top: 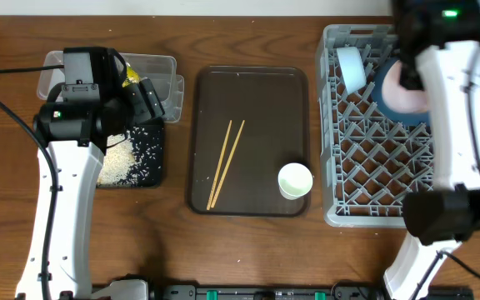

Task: Sort waste into correct bins and load items into the dishwasher rack
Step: 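Lower the white bowl into the rack slots and open the right gripper, then reach the right gripper to the chopsticks and grasp one chopstick, then carry the chopstick with the right gripper and insert it into the rack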

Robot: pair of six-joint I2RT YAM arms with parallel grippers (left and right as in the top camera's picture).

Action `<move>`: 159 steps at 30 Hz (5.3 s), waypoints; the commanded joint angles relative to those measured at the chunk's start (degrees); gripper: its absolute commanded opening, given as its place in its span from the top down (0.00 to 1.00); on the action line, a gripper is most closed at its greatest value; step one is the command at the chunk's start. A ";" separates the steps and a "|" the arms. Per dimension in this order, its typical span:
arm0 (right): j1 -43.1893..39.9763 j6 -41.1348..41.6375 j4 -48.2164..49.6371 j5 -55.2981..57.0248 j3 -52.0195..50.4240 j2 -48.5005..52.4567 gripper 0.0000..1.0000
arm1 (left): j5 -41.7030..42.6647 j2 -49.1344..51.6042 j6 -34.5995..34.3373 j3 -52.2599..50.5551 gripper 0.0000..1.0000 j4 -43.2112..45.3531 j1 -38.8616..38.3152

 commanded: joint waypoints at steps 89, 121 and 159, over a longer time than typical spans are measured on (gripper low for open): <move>23.17 -13.49 4.74 -42.12 0.87 9.62 0.23 | -0.33 0.37 0.13 -0.04 0.12 -0.11 0.20; 35.82 16.41 42.10 -38.95 -21.68 12.52 0.59 | -0.33 0.37 0.13 -0.04 0.12 -0.09 0.20; 19.74 -10.86 20.35 -40.70 -0.46 3.39 0.99 | -0.33 0.37 0.13 -0.04 0.12 -0.11 0.20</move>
